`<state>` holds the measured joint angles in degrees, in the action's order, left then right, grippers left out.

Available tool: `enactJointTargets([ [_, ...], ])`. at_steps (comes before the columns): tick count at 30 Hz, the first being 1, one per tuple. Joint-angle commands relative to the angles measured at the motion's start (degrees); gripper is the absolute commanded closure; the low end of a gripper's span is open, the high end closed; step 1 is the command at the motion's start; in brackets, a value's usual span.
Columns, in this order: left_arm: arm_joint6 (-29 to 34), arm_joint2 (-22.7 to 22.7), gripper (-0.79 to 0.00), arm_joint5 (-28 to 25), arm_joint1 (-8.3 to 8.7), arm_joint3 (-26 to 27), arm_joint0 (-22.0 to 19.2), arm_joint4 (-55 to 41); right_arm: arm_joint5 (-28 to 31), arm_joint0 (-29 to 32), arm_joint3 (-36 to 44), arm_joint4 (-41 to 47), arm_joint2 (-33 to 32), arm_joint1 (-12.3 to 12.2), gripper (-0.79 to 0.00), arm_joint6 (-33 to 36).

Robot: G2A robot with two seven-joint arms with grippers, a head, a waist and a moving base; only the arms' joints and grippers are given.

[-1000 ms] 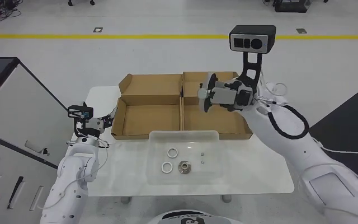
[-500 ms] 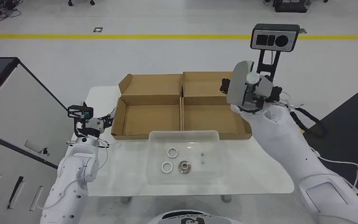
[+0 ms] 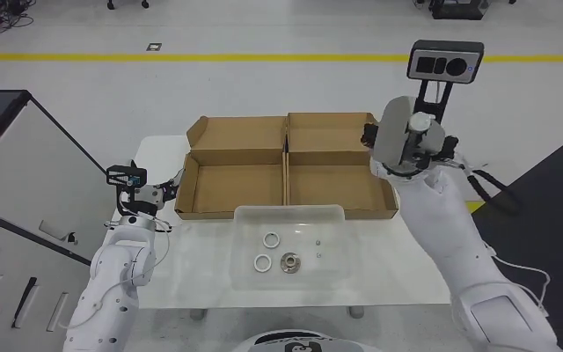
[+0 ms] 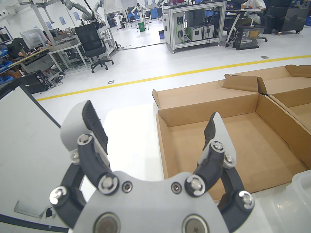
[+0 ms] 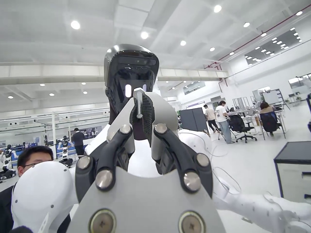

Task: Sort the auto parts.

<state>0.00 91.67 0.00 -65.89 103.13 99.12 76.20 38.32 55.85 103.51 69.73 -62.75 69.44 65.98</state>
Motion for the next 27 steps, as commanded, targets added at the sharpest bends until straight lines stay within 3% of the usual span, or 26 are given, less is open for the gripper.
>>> enactJointTargets([
  [1,0.0,0.0,-0.785,0.0,0.0,0.0,0.0,0.0,-0.4,0.1,-0.5,-1.8,-0.5,0.3,0.0,0.4],
  [13,0.0,0.0,-0.785,0.0,0.0,0.0,0.0,0.0,-4.0,0.0,-2.4,-17.0,-3.4,0.4,0.0,3.9],
  [27,0.0,0.0,-0.785,0.0,0.0,0.0,0.0,0.0,-4.2,3.3,1.7,-6.6,-4.6,1.4,0.0,4.2],
])
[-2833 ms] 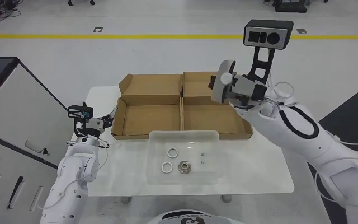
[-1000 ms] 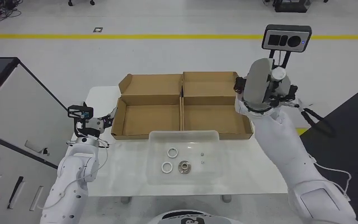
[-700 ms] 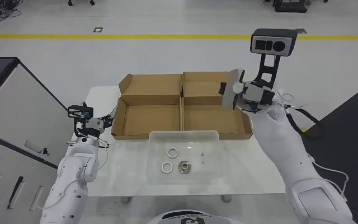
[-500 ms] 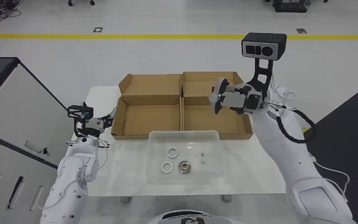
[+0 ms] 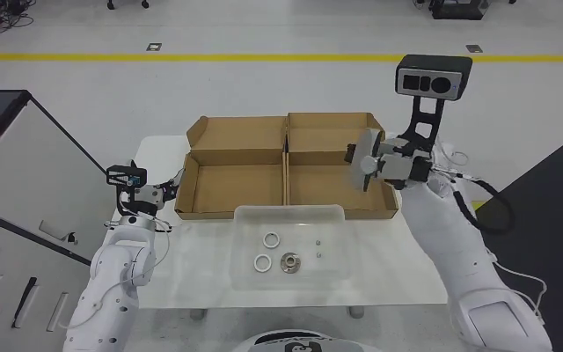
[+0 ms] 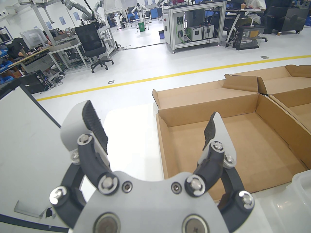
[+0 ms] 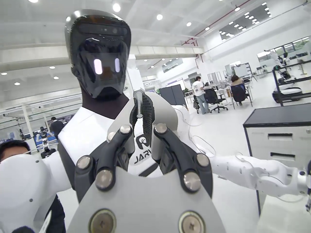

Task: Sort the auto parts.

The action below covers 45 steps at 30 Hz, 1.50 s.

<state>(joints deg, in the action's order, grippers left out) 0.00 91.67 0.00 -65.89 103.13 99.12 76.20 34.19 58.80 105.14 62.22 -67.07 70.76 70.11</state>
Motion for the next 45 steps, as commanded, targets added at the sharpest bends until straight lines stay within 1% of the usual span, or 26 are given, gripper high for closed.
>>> enactJointTargets([
  [1,0.0,0.0,-0.785,0.0,0.0,0.0,0.0,0.0,-0.2,0.6,0.2,1.7,-0.5,0.2,0.0,0.2],
  [6,0.0,0.0,-0.785,0.0,0.0,0.0,0.0,0.0,-1.3,1.6,0.1,3.2,-1.6,0.7,0.0,1.3],
  [39,0.0,0.0,-0.785,0.0,0.0,0.0,0.0,0.0,-1.3,1.6,0.1,3.2,-1.6,0.7,0.0,1.3],
  [41,0.0,0.0,-0.785,0.0,0.0,0.0,0.0,0.0,-2.0,2.2,1.1,2.5,-2.0,0.8,0.0,-0.8],
  [45,0.0,0.0,-0.785,0.0,0.0,0.0,0.0,0.0,-1.7,3.3,2.5,3.5,-2.9,0.9,0.0,-2.2],
])
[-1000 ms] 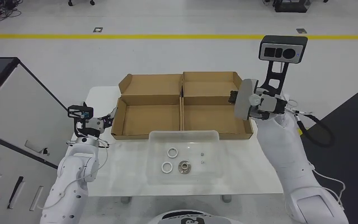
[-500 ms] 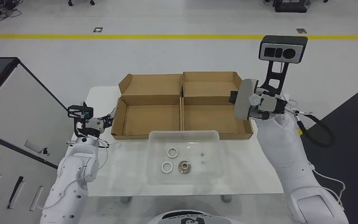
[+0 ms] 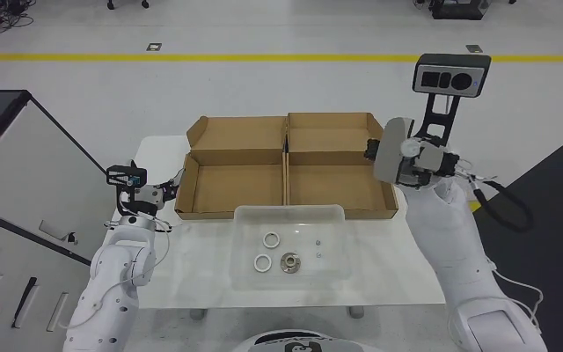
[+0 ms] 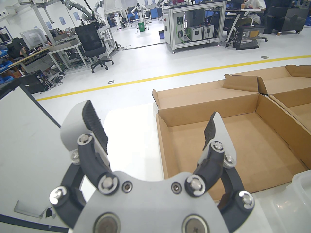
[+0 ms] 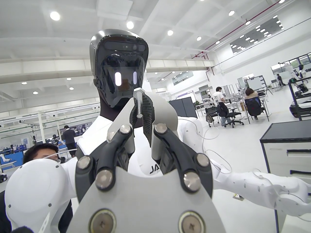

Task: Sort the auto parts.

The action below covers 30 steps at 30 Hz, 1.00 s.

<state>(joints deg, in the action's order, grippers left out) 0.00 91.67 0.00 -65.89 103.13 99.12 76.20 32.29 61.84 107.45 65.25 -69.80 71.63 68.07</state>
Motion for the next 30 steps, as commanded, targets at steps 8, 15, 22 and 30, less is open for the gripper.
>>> enactJointTargets([
  [8,0.0,0.0,-0.785,0.0,0.0,0.0,0.0,0.0,0.5,0.7,0.9,3.0,-1.3,0.5,0.0,0.8],
  [15,0.0,0.0,-0.785,0.0,0.0,0.0,0.0,0.0,-0.5,1.1,0.6,2.6,-3.2,0.6,0.0,2.2],
  [22,0.0,0.0,-0.785,0.0,0.0,0.0,0.0,0.0,-10.9,0.3,-2.1,-11.5,-11.6,-1.3,0.0,7.9],
  [30,0.0,0.0,-0.785,0.0,0.0,0.0,0.0,0.0,-21.8,-3.3,-3.9,-30.4,-19.9,-4.2,0.0,18.6],
])
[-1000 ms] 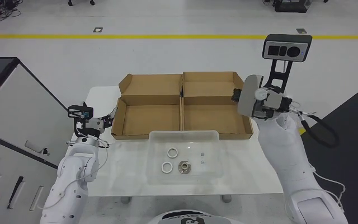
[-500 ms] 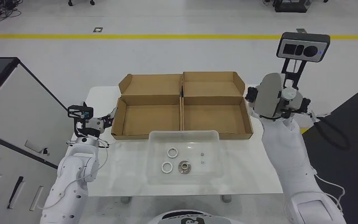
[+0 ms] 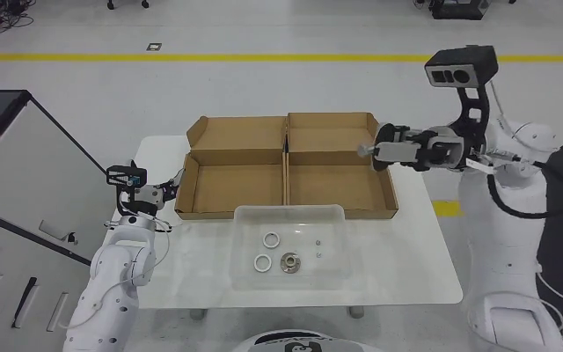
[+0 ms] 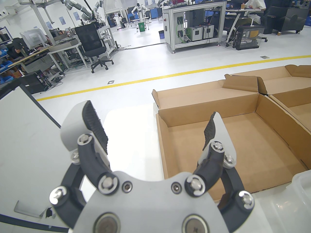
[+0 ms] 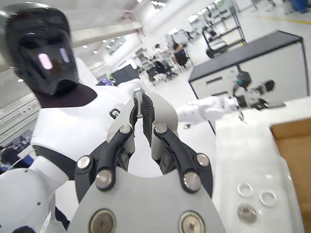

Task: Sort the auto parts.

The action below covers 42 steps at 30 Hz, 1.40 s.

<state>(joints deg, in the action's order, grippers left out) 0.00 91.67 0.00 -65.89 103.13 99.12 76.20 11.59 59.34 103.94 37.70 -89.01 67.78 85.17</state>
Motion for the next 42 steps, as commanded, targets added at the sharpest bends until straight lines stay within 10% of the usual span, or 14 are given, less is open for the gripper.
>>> enactJointTargets([
  [1,0.0,0.0,-0.785,0.0,0.0,0.0,0.0,0.0,-1.9,-1.7,-0.6,-6.2,-1.1,-0.7,0.0,2.8],
  [10,0.0,0.0,-0.785,0.0,0.0,0.0,0.0,0.0,-6.3,-10.8,-5.8,-27.1,5.8,-4.4,0.0,2.8],
  [26,0.0,0.0,-0.785,0.0,0.0,0.0,0.0,0.0,3.8,-30.0,-21.4,-52.3,36.3,-11.5,0.0,2.8],
  [42,0.0,0.0,-0.785,0.0,0.0,0.0,0.0,0.0,4.0,-36.6,-34.5,-61.2,58.3,-9.7,0.0,2.7],
])
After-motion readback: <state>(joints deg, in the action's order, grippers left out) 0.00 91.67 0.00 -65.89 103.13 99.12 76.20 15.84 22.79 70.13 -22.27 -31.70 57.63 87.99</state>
